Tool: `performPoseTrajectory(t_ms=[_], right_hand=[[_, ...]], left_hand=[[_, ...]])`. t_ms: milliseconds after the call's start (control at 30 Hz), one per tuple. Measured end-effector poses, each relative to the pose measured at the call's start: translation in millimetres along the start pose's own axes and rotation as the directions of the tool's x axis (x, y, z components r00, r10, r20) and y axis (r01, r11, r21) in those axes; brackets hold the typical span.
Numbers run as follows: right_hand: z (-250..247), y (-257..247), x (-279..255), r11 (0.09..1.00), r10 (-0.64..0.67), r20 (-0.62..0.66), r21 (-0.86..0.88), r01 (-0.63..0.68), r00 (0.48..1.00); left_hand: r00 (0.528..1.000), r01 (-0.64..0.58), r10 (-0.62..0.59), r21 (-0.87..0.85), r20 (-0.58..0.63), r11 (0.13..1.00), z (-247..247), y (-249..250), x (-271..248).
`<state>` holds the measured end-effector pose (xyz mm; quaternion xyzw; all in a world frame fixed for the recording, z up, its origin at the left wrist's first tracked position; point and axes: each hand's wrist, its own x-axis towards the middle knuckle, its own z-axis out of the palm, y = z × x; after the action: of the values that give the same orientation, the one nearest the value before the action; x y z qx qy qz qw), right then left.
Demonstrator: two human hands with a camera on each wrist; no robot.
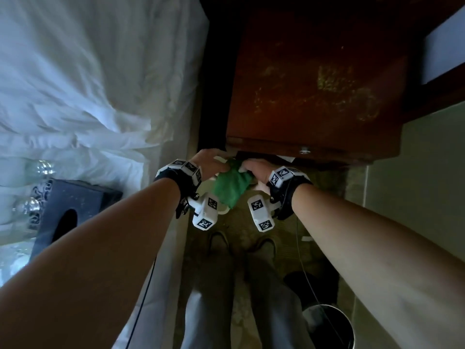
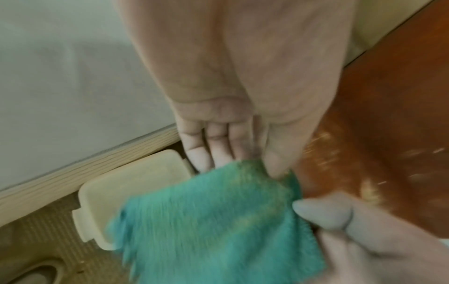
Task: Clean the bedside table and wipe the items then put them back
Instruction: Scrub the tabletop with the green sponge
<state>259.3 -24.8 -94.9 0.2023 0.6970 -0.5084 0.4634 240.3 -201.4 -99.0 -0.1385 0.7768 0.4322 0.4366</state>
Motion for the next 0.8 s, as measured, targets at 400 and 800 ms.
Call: performPoseTrajectory(t_ms=[400,800], right_hand=[[-78,-92,-156,0.884,-0.052,-0.026,0.465,0.058,0.998],[-134,-157,-215,0.94,-0.111,-0.075,0.317,0.129,0.991]], left_hand=[[0.999,-0.011,0.01,0.021,0.045,1.0,-19,134,-119],[0.99,-0.136,0.134,-0.051,-0.032,0.989,-52,234,-170]])
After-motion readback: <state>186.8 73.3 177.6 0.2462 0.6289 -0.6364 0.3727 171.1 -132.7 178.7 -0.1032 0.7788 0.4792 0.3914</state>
